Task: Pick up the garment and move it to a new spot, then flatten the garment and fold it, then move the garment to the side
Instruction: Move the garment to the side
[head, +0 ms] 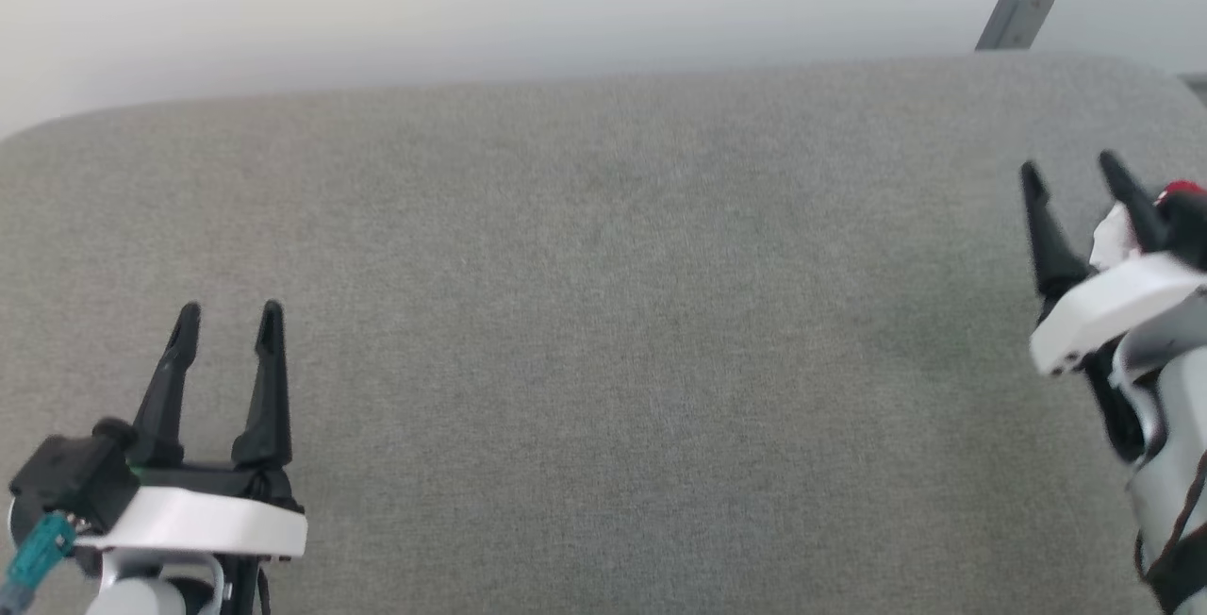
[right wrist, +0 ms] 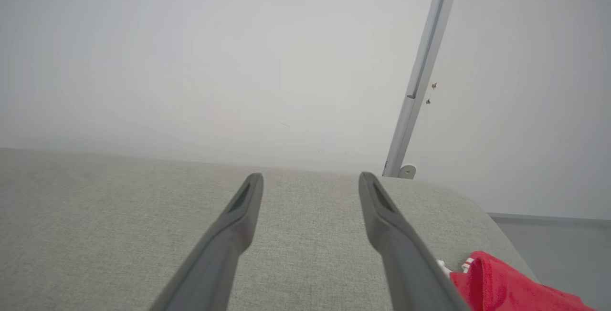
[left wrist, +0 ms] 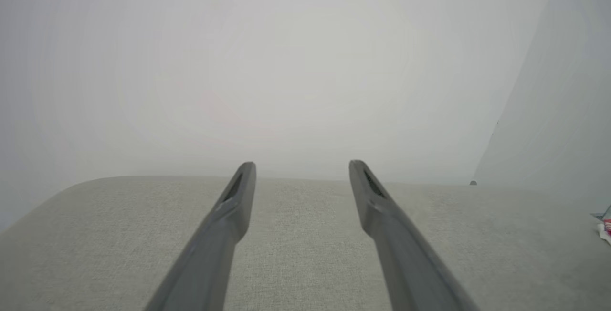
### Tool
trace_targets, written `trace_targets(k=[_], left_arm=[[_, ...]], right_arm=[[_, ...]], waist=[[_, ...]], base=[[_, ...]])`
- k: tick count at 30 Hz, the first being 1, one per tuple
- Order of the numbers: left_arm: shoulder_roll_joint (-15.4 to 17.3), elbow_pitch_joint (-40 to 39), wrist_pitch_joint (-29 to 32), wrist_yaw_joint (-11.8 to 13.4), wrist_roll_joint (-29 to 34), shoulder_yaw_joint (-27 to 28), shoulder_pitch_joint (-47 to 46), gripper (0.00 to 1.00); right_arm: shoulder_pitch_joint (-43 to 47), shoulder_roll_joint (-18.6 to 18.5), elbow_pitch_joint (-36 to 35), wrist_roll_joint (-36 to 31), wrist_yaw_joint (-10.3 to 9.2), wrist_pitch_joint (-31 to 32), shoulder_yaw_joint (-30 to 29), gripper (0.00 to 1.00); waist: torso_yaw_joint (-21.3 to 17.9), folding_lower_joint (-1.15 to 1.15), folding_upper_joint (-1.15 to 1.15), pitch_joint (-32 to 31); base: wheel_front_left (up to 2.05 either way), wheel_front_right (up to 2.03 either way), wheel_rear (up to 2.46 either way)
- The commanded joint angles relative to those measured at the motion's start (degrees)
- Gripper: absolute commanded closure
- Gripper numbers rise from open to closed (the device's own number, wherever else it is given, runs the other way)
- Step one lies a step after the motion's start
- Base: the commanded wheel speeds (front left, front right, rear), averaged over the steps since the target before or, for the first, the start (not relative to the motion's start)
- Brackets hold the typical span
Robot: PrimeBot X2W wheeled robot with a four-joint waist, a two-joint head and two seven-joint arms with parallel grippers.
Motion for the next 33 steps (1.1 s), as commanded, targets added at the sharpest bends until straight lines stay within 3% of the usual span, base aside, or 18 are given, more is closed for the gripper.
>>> trace_targets(k=[1, 9, 21, 33], left_arm=[[-0.4, 0.1, -0.3, -0.1, 1.1, 0.7, 1.1, 0.00], [-2.7, -0.3, -0.3, -0.1, 3.4, 3.4, 6.5, 0.00], [-5.0, -2.7, -0.3, -0.1, 3.8, 5.7, 12.0, 0.00], [-4.7, -4.0, -0.3, -0.1, 2.8, 7.4, 15.6, 0.00]], right_arm=[[1.5, 0.4, -0.6, 0.3, -0.05, -1.0, 0.5, 0.00], [8.8, 1.8, -3.5, 1.3, -0.05, -4.2, 2.4, 0.00], [18.7, 4.2, -9.1, 0.8, -0.05, -6.3, 0.8, 0.00], [26.7, 6.9, -14.5, -0.4, -0.05, -6.9, -2.1, 0.00]], waist=[[0.4, 0.00, 0.00, -1.6], [0.9, 0.00, 0.00, -6.5], [2.2, 0.00, 0.00, -9.2], [2.5, 0.00, 0.00, -10.3]], base=[[0.00, 0.00, 0.00], [0.00, 0.00, 0.00], [0.00, 0.00, 0.00], [0.00, 0.00, 0.00]])
